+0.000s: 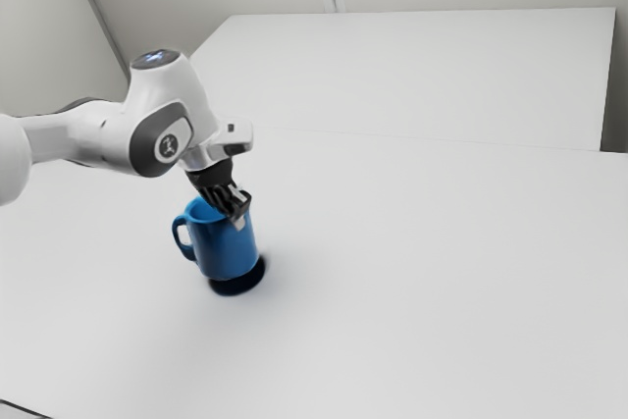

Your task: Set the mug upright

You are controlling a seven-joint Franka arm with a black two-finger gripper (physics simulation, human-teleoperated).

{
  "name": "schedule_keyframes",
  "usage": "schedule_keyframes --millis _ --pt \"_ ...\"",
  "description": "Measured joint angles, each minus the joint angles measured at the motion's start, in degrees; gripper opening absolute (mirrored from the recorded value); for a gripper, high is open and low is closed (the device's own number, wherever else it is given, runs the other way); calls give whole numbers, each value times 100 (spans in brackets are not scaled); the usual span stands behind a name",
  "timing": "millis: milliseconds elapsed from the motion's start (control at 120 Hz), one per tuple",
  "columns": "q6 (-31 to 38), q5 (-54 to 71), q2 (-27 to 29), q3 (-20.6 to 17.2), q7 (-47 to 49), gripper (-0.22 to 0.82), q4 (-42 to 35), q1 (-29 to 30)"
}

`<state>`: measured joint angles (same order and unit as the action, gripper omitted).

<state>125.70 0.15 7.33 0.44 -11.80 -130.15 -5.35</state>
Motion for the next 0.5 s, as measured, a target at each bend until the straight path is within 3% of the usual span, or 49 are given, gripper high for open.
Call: schedule_keyframes --millis 192,367,500 --pt "278 13 25 -14 883 -17 -209 -14" --pt "366 -107 6 -26 1400 20 -252 -20" --pt "395 -155 12 -32 1701 38 -257 -20"
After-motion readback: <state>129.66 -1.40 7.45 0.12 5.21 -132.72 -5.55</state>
